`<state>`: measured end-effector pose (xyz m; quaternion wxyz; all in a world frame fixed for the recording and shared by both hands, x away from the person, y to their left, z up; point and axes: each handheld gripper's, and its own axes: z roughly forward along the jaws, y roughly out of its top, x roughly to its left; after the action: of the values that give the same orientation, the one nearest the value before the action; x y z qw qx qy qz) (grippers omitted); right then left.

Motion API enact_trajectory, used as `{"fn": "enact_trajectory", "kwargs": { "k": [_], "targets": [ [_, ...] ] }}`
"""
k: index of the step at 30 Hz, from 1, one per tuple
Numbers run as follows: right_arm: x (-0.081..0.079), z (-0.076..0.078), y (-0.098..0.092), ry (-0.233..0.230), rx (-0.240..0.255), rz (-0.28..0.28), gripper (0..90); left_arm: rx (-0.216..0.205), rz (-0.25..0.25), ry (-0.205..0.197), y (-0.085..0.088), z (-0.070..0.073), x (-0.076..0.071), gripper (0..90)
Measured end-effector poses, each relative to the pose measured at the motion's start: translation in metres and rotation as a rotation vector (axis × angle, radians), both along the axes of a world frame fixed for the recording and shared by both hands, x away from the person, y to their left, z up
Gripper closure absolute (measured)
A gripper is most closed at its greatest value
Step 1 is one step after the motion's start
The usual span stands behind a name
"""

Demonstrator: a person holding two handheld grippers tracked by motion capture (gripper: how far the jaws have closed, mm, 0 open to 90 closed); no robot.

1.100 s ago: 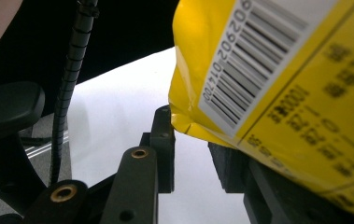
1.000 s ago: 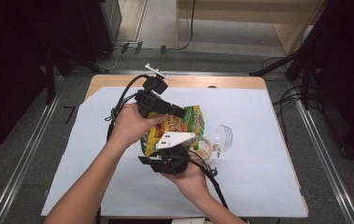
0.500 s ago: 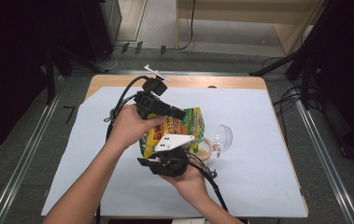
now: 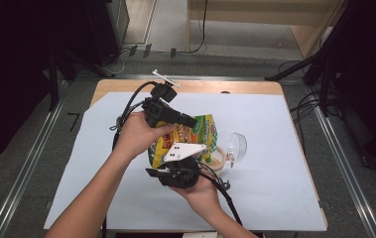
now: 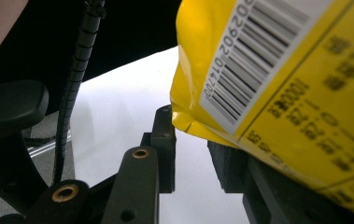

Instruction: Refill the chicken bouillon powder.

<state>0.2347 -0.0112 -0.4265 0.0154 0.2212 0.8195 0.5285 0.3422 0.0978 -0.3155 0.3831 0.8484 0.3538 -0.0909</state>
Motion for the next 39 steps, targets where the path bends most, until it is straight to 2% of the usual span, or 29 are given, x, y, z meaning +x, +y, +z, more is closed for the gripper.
{"fn": "enact_trajectory", "kwargs": {
  "k": [12,39],
  "targets": [
    [-0.0011,0.0042,-0.0007,0.015,0.019,0.007,73.5,0.017,0.006,0.017,-0.0015,0.0025,0.0016,80.3],
    [-0.0009,0.005,-0.0007,0.022,0.027,0.007,73.2,0.018,0.009,0.022,-0.0035,0.0029,0.0023,79.7]
  ]
}}
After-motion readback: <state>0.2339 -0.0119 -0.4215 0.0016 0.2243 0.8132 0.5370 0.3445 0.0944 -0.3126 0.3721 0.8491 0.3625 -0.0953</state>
